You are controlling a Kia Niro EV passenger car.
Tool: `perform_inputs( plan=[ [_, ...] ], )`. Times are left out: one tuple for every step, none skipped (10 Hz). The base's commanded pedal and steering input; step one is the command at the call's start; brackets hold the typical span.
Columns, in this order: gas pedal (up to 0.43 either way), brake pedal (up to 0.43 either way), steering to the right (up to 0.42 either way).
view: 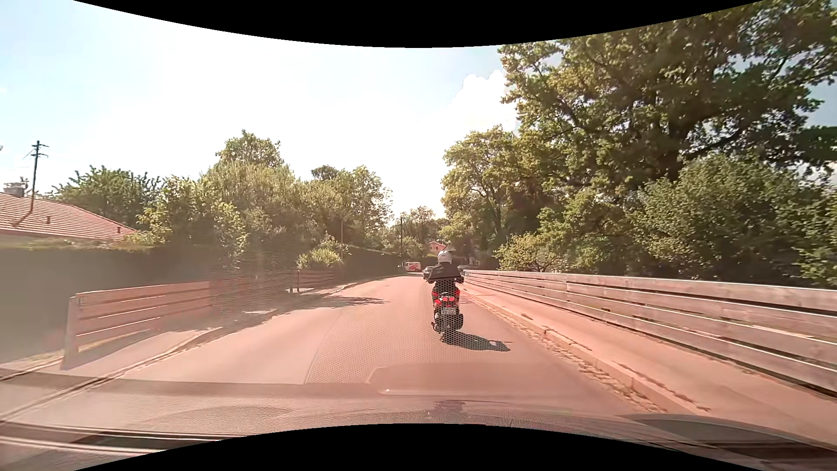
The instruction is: Follow the waypoints while adhering to traffic rules and regulations
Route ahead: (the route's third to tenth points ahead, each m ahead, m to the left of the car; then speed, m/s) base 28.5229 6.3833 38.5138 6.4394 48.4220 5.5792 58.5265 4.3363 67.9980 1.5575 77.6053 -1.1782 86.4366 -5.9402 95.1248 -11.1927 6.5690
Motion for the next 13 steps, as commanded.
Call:
perform_inputs(
  plan=[
    [0.157,0.006,-0.015],
    [0.169,0.006,-0.024],
    [0.177,0.006,-0.028],
    [0.177,0.006,-0.028],
    [0.177,0.006,-0.024],
    [0.177,0.006,-0.017],
    [0.177,0.006,-0.013],
    [0.177,0.006,-0.010],
    [0.177,0.006,-0.011],
    [0.177,0.006,-0.011],
    [0.177,0.006,-0.012],
    [0.177,0.006,-0.012],
    [0.177,0.006,-0.012]
  ],
)
